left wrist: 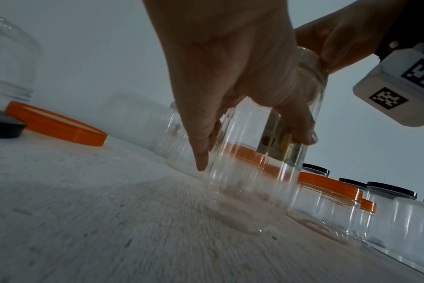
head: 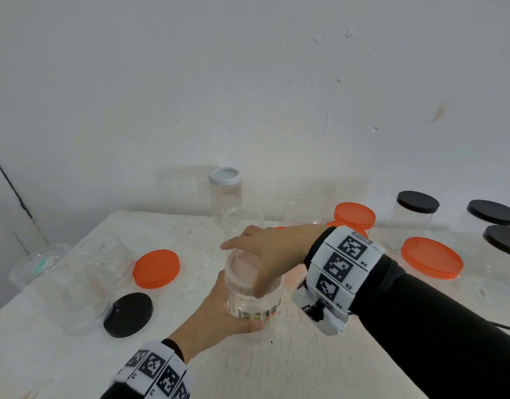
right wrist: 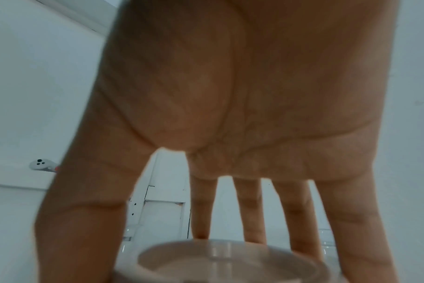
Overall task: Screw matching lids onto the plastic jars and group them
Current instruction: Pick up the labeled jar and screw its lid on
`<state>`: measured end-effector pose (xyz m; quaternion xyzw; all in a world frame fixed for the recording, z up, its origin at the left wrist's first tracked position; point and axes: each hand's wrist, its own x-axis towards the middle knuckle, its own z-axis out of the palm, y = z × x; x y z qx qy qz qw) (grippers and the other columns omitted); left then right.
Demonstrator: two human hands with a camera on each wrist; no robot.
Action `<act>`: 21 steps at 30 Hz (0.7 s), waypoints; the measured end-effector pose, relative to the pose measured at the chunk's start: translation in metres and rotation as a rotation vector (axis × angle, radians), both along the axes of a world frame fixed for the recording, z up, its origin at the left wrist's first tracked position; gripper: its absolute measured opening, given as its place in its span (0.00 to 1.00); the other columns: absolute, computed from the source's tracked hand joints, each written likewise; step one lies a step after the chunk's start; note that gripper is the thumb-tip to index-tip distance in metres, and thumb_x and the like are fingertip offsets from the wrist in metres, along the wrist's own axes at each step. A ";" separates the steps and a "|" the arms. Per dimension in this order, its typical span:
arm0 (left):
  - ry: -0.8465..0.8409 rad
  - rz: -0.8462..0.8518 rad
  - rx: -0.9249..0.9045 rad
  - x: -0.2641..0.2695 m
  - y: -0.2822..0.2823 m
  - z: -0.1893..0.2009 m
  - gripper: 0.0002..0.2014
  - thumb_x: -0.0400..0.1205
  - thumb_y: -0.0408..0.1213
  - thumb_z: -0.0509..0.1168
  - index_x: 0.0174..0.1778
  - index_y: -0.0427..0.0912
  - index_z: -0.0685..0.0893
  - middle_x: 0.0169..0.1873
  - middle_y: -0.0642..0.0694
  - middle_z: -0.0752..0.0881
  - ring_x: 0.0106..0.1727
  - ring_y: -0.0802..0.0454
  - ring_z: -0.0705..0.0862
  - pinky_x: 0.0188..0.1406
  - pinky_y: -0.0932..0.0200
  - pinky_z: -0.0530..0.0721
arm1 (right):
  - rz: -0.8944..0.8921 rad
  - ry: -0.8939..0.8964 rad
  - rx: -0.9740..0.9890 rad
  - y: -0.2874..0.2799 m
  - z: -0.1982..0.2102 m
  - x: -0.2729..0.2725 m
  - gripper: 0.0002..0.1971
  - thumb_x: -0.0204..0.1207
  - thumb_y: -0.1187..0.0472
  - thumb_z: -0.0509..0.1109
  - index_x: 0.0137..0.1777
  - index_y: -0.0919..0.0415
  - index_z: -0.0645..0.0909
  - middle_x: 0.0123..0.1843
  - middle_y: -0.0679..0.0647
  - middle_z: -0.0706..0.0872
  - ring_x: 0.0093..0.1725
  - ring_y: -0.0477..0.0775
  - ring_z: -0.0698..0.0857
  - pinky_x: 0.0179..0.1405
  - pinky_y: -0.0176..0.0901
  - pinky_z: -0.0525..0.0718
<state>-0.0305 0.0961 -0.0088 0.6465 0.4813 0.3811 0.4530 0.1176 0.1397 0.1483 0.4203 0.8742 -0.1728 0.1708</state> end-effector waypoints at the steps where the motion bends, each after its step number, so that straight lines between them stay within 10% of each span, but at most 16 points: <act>1: 0.004 -0.001 0.002 0.001 0.000 0.000 0.47 0.64 0.37 0.84 0.66 0.71 0.58 0.67 0.67 0.70 0.62 0.86 0.69 0.53 0.83 0.74 | 0.013 0.007 -0.007 0.000 0.001 0.000 0.45 0.71 0.49 0.76 0.82 0.35 0.53 0.76 0.48 0.63 0.73 0.57 0.68 0.67 0.56 0.75; 12: -0.045 -0.065 0.020 0.002 -0.002 0.003 0.47 0.66 0.35 0.82 0.66 0.78 0.60 0.65 0.70 0.75 0.64 0.81 0.73 0.53 0.80 0.77 | -0.081 -0.003 0.102 0.001 -0.009 -0.002 0.45 0.65 0.27 0.69 0.80 0.41 0.59 0.71 0.48 0.67 0.67 0.56 0.74 0.64 0.60 0.77; 21: -0.040 -0.028 -0.006 0.000 0.001 -0.003 0.47 0.64 0.36 0.84 0.67 0.69 0.59 0.68 0.62 0.72 0.61 0.83 0.72 0.52 0.81 0.76 | 0.025 0.029 0.040 0.002 -0.002 0.000 0.43 0.68 0.43 0.78 0.80 0.35 0.58 0.69 0.47 0.67 0.70 0.57 0.70 0.65 0.54 0.76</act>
